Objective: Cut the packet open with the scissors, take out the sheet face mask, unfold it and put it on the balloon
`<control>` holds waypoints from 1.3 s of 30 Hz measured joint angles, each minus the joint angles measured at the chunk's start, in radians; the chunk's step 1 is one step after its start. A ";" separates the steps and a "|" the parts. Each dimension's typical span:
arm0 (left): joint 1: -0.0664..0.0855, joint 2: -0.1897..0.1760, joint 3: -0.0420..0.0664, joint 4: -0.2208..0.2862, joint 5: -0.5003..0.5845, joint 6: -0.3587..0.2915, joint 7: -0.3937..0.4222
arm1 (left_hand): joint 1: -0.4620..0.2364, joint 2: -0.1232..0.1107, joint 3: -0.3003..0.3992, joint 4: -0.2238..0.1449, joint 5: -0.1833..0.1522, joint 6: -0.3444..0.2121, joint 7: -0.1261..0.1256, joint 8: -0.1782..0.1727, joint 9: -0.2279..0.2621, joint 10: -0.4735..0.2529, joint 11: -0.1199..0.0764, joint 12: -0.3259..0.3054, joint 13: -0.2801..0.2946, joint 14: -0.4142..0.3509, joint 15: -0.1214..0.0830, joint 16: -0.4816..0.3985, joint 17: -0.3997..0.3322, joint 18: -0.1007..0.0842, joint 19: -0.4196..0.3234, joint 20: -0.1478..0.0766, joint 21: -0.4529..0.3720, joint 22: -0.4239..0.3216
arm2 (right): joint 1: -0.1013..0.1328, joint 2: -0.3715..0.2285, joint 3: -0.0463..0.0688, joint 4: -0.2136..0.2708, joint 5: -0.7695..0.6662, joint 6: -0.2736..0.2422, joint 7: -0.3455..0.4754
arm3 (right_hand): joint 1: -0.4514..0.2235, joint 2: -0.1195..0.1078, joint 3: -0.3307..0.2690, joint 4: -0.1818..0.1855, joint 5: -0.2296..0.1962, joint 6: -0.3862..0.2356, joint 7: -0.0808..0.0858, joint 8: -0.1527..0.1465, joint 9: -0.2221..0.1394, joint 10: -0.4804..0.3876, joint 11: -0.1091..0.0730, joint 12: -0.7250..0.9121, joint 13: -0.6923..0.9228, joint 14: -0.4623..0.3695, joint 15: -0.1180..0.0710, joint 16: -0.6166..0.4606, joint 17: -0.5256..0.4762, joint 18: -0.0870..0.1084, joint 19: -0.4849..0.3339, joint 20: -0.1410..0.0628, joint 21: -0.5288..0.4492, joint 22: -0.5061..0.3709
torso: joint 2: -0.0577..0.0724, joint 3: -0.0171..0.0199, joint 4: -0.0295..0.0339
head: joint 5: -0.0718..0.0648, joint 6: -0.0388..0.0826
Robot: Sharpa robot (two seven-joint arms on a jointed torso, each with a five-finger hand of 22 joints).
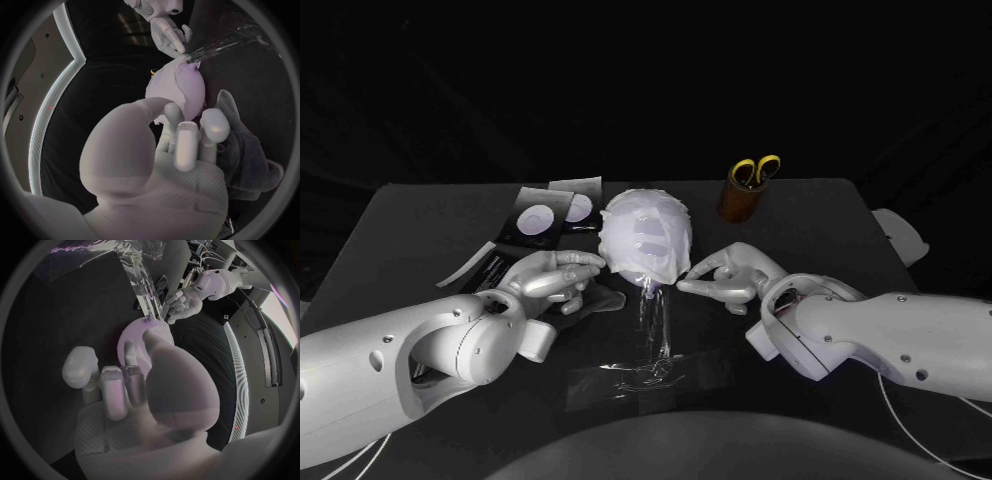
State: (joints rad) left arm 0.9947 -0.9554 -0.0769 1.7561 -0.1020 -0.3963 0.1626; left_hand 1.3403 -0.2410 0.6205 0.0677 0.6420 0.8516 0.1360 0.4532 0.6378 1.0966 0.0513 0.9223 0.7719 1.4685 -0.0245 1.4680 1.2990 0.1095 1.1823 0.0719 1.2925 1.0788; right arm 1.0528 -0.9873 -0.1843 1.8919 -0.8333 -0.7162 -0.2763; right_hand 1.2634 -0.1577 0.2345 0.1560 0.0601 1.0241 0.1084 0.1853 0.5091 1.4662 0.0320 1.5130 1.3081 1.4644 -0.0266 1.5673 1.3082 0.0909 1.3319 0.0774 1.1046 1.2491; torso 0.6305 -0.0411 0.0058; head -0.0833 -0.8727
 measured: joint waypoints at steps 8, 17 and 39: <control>0.000 -0.007 0.000 0.004 -0.063 -0.001 0.050 | 0.003 0.006 -0.038 -0.032 -0.122 -0.012 0.017 -0.042 -0.039 -0.121 0.019 -0.161 -0.147 -0.188 0.026 -0.223 -0.388 0.063 -0.233 0.024 -0.222 -0.283 | 0.000 -0.007 0.000 -0.007 0.005 0.003 0.047 | 0.028 0.015 -0.003 -0.003 0.000 -0.002 0.002 -0.004 -0.006 0.000 0.000 -0.025 0.000 0.000 0.000 0.000 0.000 -0.001 -0.009 0.002 -0.017 -0.009 | 0.000 -0.0001 0.0001 | 0.002 0.000; 0.000 -0.024 0.000 0.004 -0.375 -0.032 0.160 | 0.044 0.009 -0.080 -0.080 -0.312 -0.014 0.025 -0.060 -0.080 -0.170 0.036 -0.293 -0.278 -0.374 0.048 -0.440 -0.655 0.063 -0.309 0.048 -0.321 -0.344 | -0.022 -0.035 -0.003 -0.018 -0.092 0.007 0.159 | 0.090 0.036 0.004 -0.015 0.000 -0.002 0.002 -0.015 -0.016 0.000 0.000 -0.042 -0.001 -0.002 0.002 -0.001 -0.001 -0.001 -0.018 0.004 -0.035 -0.018 | -0.001 -0.0003 0.0009 | 0.000 0.000; -0.001 -0.028 -0.003 -0.018 -0.910 -0.150 0.254 | 0.054 0.009 -0.159 -0.054 -0.363 0.001 0.004 -0.071 -0.171 -0.161 0.013 -0.008 -0.150 -0.064 0.027 -0.017 -0.079 0.028 -0.011 0.028 -0.083 -0.071 | -0.075 -0.076 -0.006 0.002 -0.497 -0.113 0.411 | 0.179 0.073 0.082 -0.078 -0.003 -0.004 0.015 -0.056 -0.055 -0.002 0.002 0.003 0.000 -0.002 0.002 0.000 0.000 -0.007 0.031 0.005 0.063 0.059 | -0.001 0.0011 -0.0012 | 0.008 0.003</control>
State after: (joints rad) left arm 0.9933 -0.9830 -0.0799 1.7385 -1.0125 -0.5463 0.4161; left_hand 1.3944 -0.2323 0.4618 0.0135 0.2787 0.8523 0.1396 0.3826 0.4672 0.9360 0.0642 0.9139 0.6216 1.4041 0.0023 1.4506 1.2195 0.1379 1.1710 0.1003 1.2091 1.0075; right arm 0.9775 -1.0632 -0.1904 1.8941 -1.3299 -0.8293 0.1345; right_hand 1.4426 -0.0843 0.3163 0.0777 0.0573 1.0204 0.1232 0.1292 0.4540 1.4645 0.0344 1.5160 1.3083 1.4626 -0.0249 1.5672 1.3082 0.0837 1.3628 0.0825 1.1673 1.3076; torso 0.6298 -0.0401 0.0045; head -0.0756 -0.8701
